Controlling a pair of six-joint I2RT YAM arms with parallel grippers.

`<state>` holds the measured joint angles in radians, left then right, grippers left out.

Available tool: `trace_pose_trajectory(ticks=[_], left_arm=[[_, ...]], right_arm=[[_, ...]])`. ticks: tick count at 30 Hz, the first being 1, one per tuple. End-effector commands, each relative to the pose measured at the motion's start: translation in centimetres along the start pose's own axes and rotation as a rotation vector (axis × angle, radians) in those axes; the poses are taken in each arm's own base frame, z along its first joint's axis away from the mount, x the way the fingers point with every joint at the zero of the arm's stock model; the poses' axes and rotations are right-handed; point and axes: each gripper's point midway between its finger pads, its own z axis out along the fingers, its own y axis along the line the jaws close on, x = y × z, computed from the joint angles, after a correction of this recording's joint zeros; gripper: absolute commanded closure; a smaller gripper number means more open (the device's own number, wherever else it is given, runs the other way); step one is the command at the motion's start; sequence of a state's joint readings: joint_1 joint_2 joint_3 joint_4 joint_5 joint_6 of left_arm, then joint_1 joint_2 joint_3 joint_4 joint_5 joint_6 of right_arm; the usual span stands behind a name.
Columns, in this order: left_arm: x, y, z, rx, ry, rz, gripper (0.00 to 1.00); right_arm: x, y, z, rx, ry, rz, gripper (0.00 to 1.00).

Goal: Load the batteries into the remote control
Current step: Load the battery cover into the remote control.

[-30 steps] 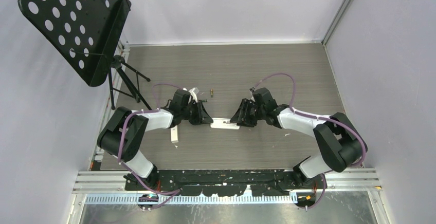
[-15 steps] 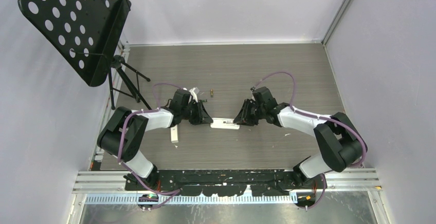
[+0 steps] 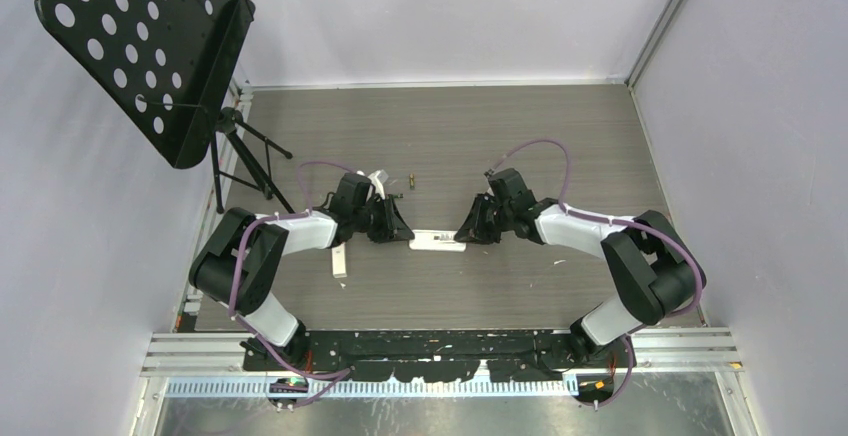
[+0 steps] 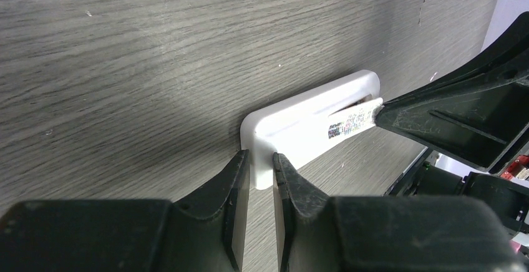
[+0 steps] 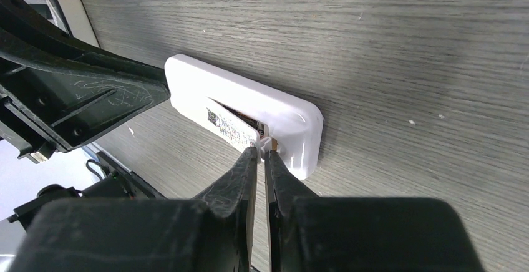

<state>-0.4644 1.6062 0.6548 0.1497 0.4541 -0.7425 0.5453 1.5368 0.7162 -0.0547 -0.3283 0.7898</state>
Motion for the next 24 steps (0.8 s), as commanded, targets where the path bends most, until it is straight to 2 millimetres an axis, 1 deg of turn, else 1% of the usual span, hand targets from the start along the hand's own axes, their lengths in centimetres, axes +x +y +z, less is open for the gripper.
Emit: trace_pose_trajectory(ticks=[1, 4, 7, 9, 11, 14, 16, 18, 24], left_arm=[[0.0, -0.1, 0.1, -0.010, 0.016, 0.030, 0.79], [0.0, 0.0, 0.2, -0.012, 0.017, 0.029, 0.79], [0.0, 0.1, 0.2, -0.017, 0.016, 0.028, 0.79], [0.0, 0.1, 0.1, -0.022, 0.014, 0.029, 0.79], [-0.1, 0.2, 0.1, -0.027, 0.012, 0.028, 0.79], [-0.1, 0.3, 0.1, -0.030, 0.010, 0.029, 0.79], [-0.1, 0.3, 0.1, -0.031, 0.009, 0.028, 0.79], [-0.1, 0.3, 0.1, -0.034, 0.010, 0.027, 0.79], [0.0, 0.4, 0.1, -0.033, 0.011, 0.026, 0.79]], right_arm=[[-1.7, 0.8, 0.1, 0.000, -0.051, -0.037, 0.85], [-1.7, 0.8, 0.1, -0.003, -0.047, -0.035, 0.81], [-1.6, 1.1, -0.1, -0.008, -0.038, -0.030, 0.72], [-1.7, 1.5, -0.7, -0.021, -0.048, -0.035, 0.66], [-1.9, 2.2, -1.4, -0.044, -0.065, -0.044, 0.63], [-2.3, 3.2, -2.3, -0.074, -0.086, -0.059, 0.63], [-2.4, 3.6, -2.4, -0.088, -0.086, -0.063, 0.67], [-2.3, 3.8, -2.3, -0.097, -0.075, -0.063, 0.73], [-2.0, 3.4, -1.3, -0.108, -0.063, -0.058, 0.78]])
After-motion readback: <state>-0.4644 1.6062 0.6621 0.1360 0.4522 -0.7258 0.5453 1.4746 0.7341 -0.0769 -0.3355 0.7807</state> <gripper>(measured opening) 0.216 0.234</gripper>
